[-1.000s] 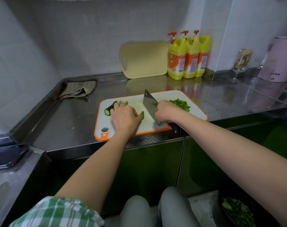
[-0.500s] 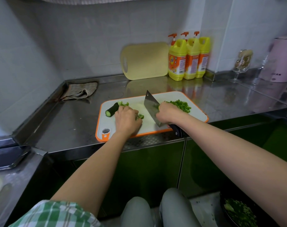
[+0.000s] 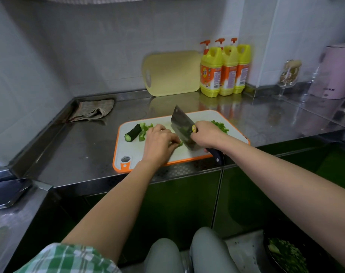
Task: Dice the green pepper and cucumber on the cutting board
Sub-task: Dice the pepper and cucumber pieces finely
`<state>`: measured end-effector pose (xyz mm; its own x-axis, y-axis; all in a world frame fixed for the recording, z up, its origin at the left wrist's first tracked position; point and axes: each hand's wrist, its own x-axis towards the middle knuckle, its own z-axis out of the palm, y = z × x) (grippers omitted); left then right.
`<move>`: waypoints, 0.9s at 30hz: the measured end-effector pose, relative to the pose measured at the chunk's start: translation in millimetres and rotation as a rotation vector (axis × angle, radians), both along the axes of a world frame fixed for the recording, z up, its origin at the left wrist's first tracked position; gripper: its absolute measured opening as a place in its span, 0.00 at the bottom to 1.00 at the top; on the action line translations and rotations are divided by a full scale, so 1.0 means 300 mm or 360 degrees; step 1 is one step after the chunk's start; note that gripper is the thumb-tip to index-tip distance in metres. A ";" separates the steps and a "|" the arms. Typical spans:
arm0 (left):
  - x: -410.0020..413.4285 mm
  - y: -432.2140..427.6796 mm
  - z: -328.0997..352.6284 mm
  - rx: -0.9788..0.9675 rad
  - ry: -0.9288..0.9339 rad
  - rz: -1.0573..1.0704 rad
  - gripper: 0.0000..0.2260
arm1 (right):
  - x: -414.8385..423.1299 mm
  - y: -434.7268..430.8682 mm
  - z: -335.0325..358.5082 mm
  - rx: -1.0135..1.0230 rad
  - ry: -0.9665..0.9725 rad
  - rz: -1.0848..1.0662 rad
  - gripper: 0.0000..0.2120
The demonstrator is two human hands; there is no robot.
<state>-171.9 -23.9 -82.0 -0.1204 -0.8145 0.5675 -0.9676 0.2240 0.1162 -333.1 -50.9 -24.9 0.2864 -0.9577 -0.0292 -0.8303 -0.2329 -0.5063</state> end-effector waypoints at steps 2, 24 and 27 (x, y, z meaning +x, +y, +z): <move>0.000 -0.007 -0.013 -0.0039 0.0006 -0.0030 0.03 | -0.011 -0.001 0.007 -0.0034 -0.0043 -0.0016 0.04; -0.005 -0.006 -0.022 -0.0045 0.0026 0.0014 0.04 | -0.001 0.037 0.025 -0.0171 0.0361 0.0147 0.13; -0.008 -0.006 -0.018 -0.0018 0.0057 0.0016 0.03 | 0.012 0.033 0.014 -0.0148 0.0404 0.0145 0.13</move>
